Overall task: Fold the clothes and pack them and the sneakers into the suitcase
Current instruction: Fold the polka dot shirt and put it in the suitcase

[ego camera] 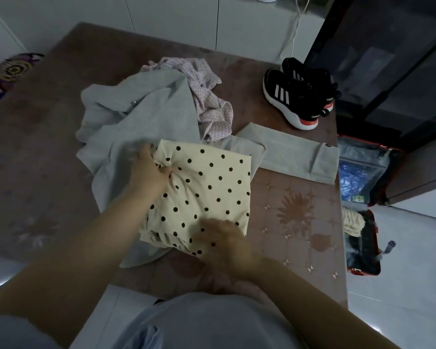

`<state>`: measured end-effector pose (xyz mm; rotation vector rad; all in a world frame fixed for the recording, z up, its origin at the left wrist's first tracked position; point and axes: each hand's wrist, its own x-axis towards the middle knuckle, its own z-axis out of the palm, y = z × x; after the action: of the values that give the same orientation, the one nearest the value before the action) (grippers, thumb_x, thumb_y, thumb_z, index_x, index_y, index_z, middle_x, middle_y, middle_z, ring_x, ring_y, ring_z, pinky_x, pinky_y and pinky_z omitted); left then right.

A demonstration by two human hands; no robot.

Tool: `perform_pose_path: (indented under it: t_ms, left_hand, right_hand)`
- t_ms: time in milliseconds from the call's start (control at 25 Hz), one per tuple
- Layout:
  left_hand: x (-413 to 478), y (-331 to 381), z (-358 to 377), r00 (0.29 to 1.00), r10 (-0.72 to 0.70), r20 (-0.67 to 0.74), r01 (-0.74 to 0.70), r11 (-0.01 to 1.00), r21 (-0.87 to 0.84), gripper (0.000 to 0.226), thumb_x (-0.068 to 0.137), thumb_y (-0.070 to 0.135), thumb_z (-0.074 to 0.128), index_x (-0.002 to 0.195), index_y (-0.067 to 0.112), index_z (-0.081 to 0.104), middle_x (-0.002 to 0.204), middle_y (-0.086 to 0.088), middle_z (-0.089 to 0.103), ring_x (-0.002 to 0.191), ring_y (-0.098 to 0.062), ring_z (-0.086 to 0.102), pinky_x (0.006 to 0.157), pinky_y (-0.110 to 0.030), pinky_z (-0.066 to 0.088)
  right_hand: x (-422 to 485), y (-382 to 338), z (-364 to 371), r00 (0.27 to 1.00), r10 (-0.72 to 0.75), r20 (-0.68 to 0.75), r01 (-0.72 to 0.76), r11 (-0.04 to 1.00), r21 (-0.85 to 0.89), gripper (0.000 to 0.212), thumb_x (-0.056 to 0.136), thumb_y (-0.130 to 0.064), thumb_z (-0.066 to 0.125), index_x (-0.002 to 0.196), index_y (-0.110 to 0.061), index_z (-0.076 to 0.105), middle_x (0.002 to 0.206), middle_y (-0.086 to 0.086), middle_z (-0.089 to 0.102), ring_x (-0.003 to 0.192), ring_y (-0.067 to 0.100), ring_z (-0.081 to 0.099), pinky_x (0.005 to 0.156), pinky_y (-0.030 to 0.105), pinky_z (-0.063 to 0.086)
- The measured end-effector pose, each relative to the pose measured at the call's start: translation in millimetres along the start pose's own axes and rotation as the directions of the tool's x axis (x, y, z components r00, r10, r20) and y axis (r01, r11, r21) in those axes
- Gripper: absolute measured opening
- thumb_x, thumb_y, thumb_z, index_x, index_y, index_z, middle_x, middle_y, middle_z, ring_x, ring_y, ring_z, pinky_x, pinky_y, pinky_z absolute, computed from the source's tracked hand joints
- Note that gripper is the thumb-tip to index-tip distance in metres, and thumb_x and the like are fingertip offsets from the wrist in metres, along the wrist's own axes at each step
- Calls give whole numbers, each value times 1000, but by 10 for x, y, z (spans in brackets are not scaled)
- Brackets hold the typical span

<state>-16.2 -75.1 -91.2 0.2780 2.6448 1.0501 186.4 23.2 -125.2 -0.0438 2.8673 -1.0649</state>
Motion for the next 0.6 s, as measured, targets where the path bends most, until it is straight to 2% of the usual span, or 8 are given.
perform_pose_path:
  t_ms: [40,80,120,200,280,400,520,600]
  left_hand:
    - [19,11,-20,1000,9,5,-9,1000,-23,71,82,15,65,141,13,27,139,-10,38,123,-25,43,97,-35,36]
    - [44,36,-45,999,5,48,-3,999,-52,77,80,16,66,143,16,22,140,-7,35,124,-22,41,99,-34,36]
    - [75,61,-58,994,-9,108,18,996,-84,80,78,21,69,143,19,23,137,-2,39,121,-19,43,99,-33,37]
    - [151,95,-74,972,-77,222,107,986,-125,76,69,40,75,133,21,38,119,6,55,107,-15,55,92,-33,44]
    - [221,89,-99,962,-84,260,120,985,-125,69,58,56,76,116,24,56,106,8,66,95,-13,63,90,-37,50]
    - [190,156,-136,955,-9,297,41,994,-104,42,70,43,77,104,21,65,104,6,68,96,-14,64,95,-39,49]
    - [6,337,-67,919,73,387,-12,987,-159,31,79,28,73,106,15,65,104,4,68,97,-13,64,91,-34,50]
    - [-156,528,64,837,103,538,48,964,-261,18,83,21,69,99,19,64,99,6,68,94,-9,64,84,-26,51]
  right_hand:
    - [41,66,-96,972,116,-204,-96,990,104,38,80,-18,63,115,-2,62,123,19,57,115,24,49,95,43,42]
    - [100,190,-227,875,340,-344,-267,932,244,32,82,-11,61,110,4,61,116,22,58,109,29,51,90,43,45]
    - [166,285,-367,747,566,-348,-429,811,398,34,84,-11,60,113,6,56,116,23,55,106,31,52,87,43,47]
    - [258,506,-488,562,824,-72,-598,465,652,46,84,-26,64,119,-2,47,116,10,57,98,21,58,74,29,52]
    - [368,545,-542,571,820,44,-559,350,752,42,81,-30,70,111,-7,52,100,0,65,85,14,64,59,18,49]
    - [319,515,-635,630,774,72,-542,371,754,22,79,-16,73,97,-7,64,87,2,70,73,13,67,52,18,50]
    - [-46,495,-921,697,697,172,-572,393,720,26,75,-13,75,98,-17,64,93,0,72,83,15,69,64,24,56]
    - [-407,561,-1135,717,654,240,-537,300,788,39,71,-11,75,107,-16,63,102,3,72,92,19,69,70,31,58]
